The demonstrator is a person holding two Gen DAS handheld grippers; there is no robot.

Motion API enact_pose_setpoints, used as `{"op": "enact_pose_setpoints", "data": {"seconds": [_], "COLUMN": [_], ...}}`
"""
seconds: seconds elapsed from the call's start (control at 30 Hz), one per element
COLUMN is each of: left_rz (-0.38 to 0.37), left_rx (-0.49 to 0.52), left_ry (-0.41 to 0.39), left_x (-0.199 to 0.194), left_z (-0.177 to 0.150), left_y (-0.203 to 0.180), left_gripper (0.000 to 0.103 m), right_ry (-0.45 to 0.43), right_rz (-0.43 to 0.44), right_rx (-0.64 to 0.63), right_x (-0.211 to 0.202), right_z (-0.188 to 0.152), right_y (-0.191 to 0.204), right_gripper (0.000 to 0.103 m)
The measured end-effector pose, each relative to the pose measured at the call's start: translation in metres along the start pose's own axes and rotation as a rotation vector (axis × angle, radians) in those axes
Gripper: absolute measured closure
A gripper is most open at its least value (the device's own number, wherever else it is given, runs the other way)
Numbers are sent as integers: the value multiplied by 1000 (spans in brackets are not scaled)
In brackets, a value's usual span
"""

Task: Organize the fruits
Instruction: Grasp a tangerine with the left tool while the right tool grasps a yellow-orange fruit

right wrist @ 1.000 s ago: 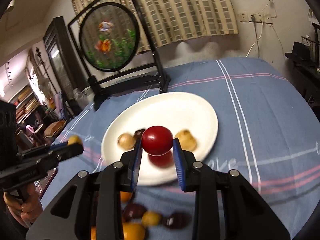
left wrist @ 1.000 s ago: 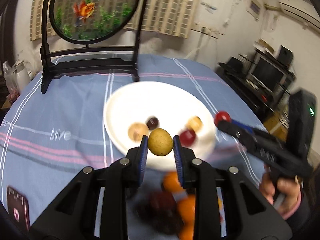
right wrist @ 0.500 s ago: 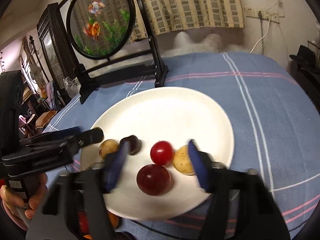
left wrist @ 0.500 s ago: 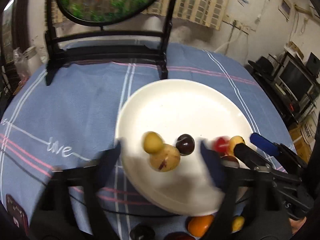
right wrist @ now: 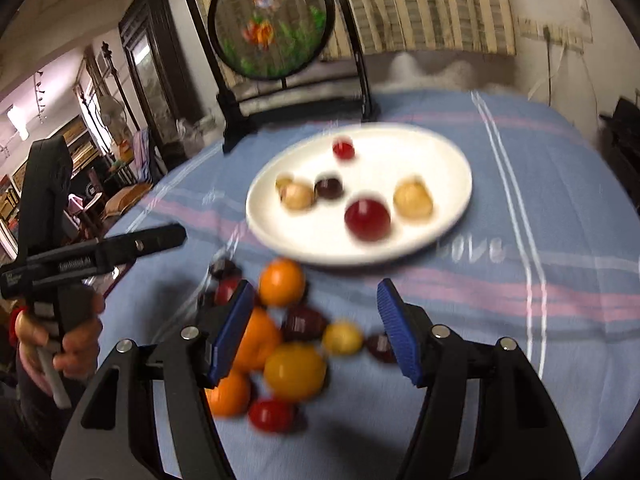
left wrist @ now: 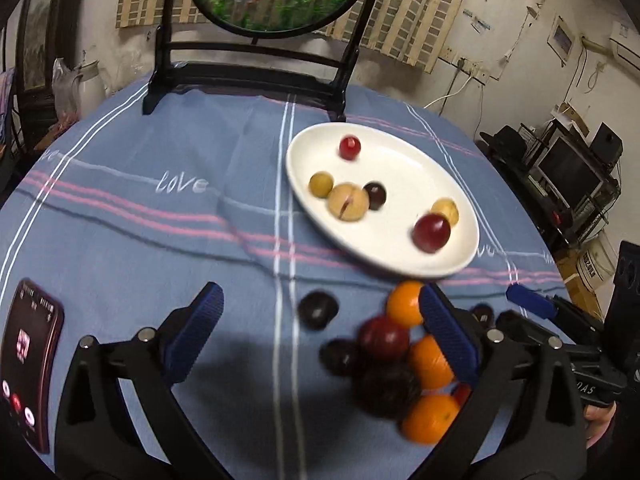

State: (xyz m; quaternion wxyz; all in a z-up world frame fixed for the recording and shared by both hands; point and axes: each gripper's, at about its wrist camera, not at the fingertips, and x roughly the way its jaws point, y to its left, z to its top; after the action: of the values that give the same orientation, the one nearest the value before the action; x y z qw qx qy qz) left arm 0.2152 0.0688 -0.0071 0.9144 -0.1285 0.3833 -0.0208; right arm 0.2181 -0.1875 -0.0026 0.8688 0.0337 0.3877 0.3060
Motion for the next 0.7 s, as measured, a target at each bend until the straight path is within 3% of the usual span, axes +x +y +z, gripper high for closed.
{"op": "enact_pose_setpoints", "data": {"seconds": [0.17, 0.3, 0.7], "left_rz": [20, 30, -8], "left_rx": [12, 41, 59], "left_ry": [-13, 0, -3], "left_x": [-6, -4, -9], "left_z": [-14, -22, -28], "left_y": [4, 2, -3], "left_gripper": [3, 3, 3], "right_ry": [96, 148, 193], "right_rz": [30, 51, 57], "right_rx": [29, 17, 13], "right_x": [4, 13, 25], "right_z": [-17, -21, -26], "right_y": [1, 7, 10], "right_gripper": [39, 48, 57]}}
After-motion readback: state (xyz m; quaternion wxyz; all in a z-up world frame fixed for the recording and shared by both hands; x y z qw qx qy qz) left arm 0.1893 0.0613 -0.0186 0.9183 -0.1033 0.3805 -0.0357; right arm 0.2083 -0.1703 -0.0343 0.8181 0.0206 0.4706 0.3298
